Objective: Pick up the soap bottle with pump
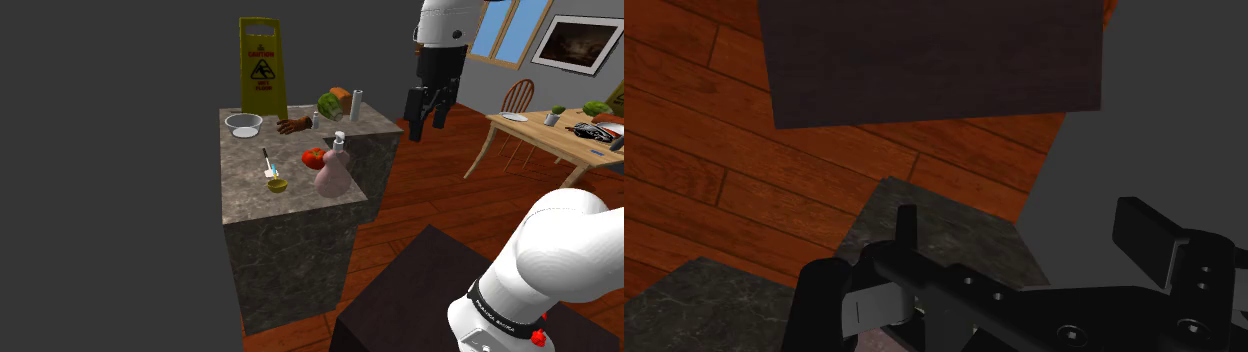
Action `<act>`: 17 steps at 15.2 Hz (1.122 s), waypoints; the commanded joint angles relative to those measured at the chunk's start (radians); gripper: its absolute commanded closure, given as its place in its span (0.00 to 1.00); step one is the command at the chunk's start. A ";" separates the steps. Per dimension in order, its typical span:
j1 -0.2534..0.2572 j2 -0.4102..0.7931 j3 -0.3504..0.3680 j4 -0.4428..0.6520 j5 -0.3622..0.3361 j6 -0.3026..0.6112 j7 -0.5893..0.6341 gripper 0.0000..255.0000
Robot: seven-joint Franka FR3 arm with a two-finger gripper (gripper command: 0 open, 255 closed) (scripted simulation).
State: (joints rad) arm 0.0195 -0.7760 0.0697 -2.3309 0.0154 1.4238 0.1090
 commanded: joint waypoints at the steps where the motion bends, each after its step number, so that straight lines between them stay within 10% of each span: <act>1: 0.000 0.000 0.000 0.000 0.000 0.000 0.000 0.00; 17: -0.048 0.475 -0.146 0.123 -0.091 0.412 -0.219 0.00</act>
State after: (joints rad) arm -0.0272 -0.3398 -0.0704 -2.2307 -0.0752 1.8140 -0.0983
